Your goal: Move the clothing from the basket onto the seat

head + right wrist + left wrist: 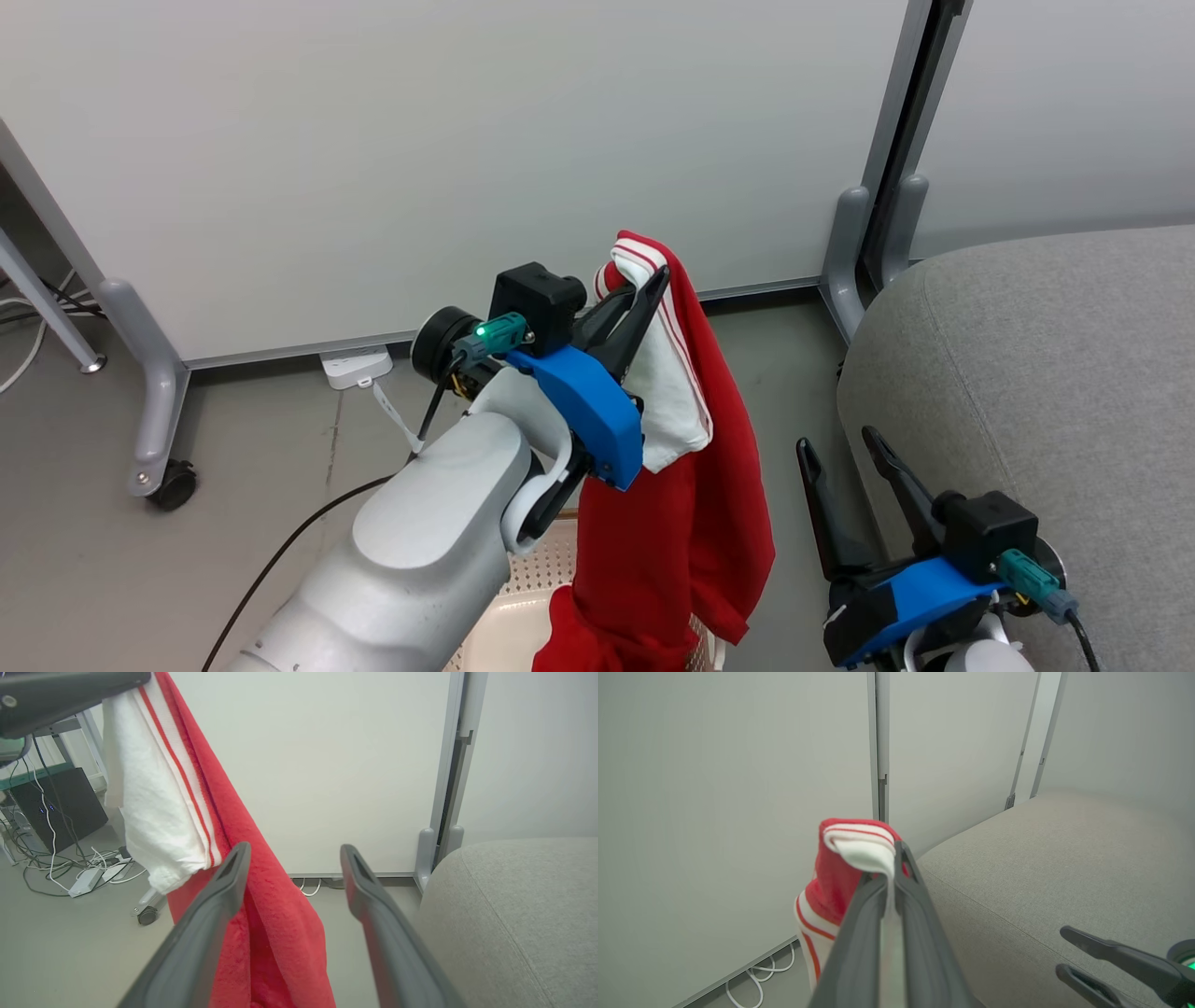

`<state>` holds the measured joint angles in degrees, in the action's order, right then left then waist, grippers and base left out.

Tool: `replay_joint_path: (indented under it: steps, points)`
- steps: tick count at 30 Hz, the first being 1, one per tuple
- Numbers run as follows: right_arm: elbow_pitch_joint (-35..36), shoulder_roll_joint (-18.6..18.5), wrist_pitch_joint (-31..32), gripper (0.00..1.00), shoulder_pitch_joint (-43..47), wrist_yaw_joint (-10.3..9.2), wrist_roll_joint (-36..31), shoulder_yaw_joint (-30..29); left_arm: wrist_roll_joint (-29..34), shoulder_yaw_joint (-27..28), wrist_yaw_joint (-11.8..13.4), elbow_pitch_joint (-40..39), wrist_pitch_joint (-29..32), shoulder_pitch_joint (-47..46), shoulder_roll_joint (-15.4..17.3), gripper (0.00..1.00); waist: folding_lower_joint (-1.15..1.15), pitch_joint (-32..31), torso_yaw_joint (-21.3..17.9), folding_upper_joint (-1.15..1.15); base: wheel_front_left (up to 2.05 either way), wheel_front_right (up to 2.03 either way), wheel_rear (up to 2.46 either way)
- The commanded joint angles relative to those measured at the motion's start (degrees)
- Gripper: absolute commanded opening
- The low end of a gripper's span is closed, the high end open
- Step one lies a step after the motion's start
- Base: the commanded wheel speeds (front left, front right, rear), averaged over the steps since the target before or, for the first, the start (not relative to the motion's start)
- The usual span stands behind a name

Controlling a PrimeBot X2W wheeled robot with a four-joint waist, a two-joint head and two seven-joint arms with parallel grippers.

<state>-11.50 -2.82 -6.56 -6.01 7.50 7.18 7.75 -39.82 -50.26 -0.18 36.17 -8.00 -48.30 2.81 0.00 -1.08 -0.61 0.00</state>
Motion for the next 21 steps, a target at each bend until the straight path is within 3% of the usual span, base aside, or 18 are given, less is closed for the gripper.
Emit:
replay_joint_path:
  steps: [1,11,21]
  points:
    - [0.4,-0.1,0.2,1.0,-0.3,-0.03,0.4,0.6,-0.5,-0.4,0.0,0.3,-0.4,-1.0,0.1,0.0,0.0,0.1,0.1,0.0,0.0,0.0,0.0]
    - [-1.1,-0.1,2.9,1.0,-4.5,-0.03,2.3,7.2,-2.6,-2.8,0.5,1.6,-1.3,-2.3,0.1,0.0,0.0,0.6,0.4,0.0,0.0,0.0,0.0]
    - [-9.5,-0.1,5.2,1.0,-13.8,-0.03,5.0,13.9,-4.7,-5.2,0.8,1.7,-1.8,-3.8,0.1,0.0,0.0,1.0,1.2,0.0,0.0,0.0,0.0]
